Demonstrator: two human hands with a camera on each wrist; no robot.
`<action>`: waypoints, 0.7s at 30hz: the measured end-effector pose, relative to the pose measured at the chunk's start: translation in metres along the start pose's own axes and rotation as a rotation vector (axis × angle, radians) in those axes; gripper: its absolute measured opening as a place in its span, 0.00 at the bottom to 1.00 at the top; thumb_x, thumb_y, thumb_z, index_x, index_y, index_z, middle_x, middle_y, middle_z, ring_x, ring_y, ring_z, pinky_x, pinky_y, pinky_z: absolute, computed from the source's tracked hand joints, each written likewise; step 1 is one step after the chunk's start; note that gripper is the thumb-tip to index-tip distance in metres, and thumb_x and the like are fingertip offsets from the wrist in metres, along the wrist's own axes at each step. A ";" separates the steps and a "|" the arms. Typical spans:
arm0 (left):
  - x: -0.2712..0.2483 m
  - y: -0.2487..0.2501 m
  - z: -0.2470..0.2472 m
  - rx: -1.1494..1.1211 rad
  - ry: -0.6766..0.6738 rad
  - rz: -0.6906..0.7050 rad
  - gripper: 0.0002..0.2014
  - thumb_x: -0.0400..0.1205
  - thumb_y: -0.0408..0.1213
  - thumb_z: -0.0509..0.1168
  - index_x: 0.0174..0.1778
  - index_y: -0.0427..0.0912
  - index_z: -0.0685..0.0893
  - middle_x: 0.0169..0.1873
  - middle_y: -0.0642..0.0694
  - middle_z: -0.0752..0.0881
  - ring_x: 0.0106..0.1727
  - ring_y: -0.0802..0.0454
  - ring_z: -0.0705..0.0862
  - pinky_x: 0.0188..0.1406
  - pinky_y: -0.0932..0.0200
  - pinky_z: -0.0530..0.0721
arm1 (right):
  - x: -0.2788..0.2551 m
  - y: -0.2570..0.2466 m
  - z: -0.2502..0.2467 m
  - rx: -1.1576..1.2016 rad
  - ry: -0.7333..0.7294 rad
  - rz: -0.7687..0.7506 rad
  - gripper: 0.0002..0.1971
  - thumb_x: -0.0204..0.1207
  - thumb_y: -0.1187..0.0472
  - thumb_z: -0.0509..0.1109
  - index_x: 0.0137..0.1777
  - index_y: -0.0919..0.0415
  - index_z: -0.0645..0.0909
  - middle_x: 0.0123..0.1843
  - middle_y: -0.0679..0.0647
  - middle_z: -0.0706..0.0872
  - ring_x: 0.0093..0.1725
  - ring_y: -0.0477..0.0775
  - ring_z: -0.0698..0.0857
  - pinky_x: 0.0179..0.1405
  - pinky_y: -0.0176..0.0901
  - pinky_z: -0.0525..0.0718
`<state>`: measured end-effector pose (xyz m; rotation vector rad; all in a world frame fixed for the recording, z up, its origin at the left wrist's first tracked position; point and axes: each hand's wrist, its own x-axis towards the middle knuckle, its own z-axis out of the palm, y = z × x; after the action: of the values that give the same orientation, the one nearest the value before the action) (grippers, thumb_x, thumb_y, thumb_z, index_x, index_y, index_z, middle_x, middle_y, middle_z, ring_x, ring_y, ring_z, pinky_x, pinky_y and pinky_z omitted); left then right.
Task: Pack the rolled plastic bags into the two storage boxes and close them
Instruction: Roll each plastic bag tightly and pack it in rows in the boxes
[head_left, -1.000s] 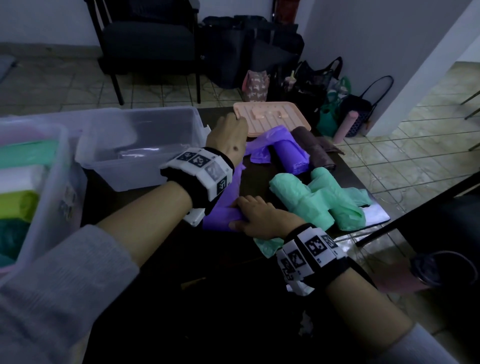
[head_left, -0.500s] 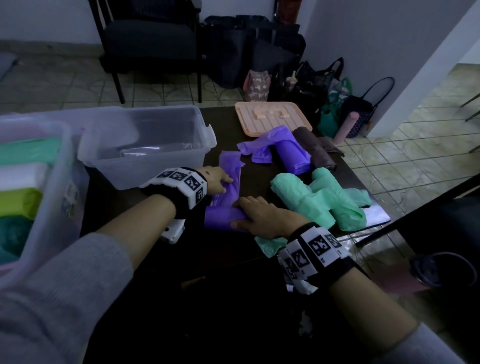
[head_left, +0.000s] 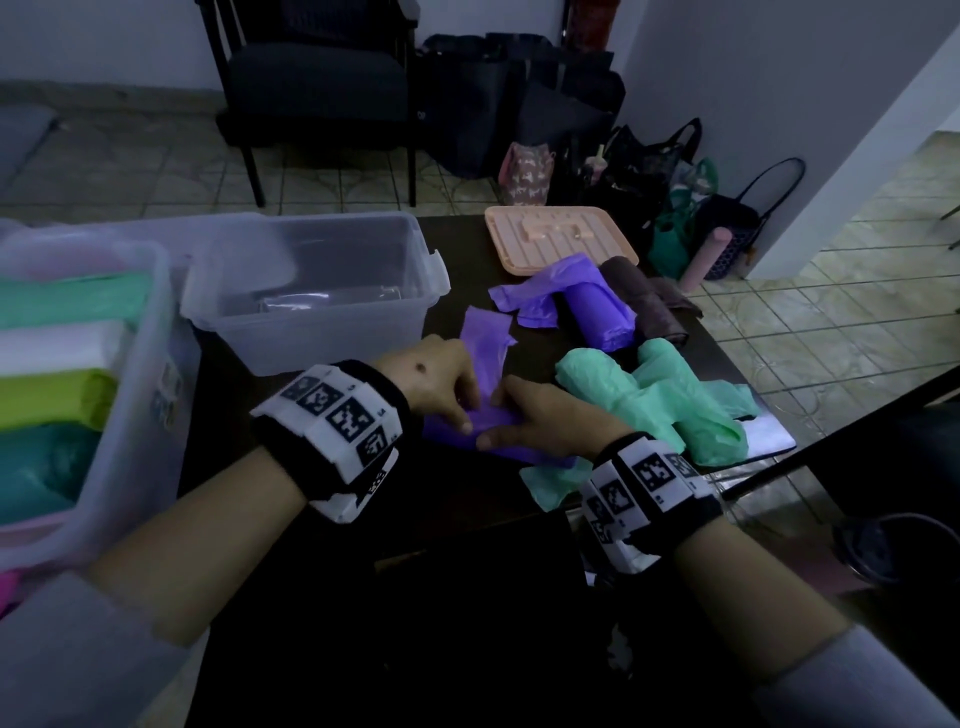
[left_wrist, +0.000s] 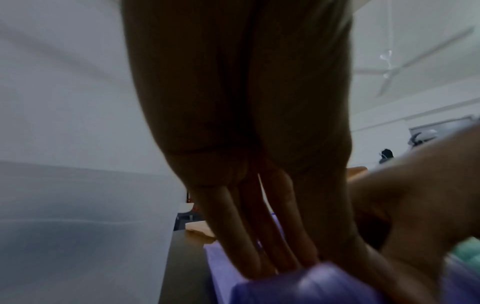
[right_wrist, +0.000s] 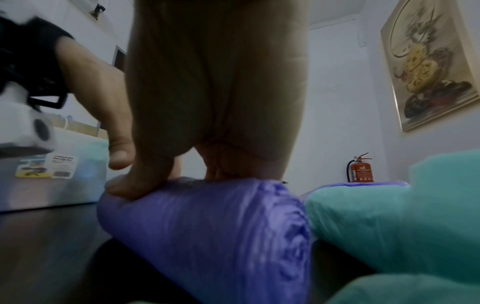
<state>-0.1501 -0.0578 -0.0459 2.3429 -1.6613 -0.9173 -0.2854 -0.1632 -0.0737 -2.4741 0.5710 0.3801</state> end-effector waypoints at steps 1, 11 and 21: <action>-0.001 -0.001 0.004 0.002 0.019 0.000 0.24 0.70 0.42 0.77 0.62 0.44 0.85 0.57 0.47 0.87 0.58 0.53 0.83 0.61 0.59 0.79 | 0.001 0.000 -0.001 -0.001 0.002 -0.001 0.24 0.72 0.48 0.74 0.61 0.61 0.74 0.52 0.53 0.78 0.51 0.51 0.77 0.48 0.37 0.70; 0.010 -0.007 0.012 0.061 -0.006 -0.064 0.27 0.71 0.39 0.76 0.67 0.43 0.78 0.63 0.42 0.79 0.63 0.46 0.79 0.61 0.55 0.77 | 0.010 -0.001 0.012 -0.127 0.310 -0.009 0.21 0.76 0.48 0.69 0.62 0.62 0.77 0.60 0.61 0.79 0.61 0.62 0.76 0.62 0.53 0.73; 0.013 -0.006 -0.004 0.075 -0.037 -0.081 0.24 0.77 0.37 0.71 0.71 0.42 0.77 0.64 0.44 0.80 0.63 0.47 0.80 0.59 0.60 0.75 | 0.004 -0.007 0.023 -0.240 0.273 -0.071 0.30 0.71 0.47 0.74 0.69 0.60 0.73 0.64 0.59 0.79 0.64 0.60 0.77 0.63 0.52 0.75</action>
<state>-0.1406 -0.0678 -0.0507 2.4732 -1.6534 -0.9342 -0.2816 -0.1452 -0.0905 -2.7929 0.5727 0.0855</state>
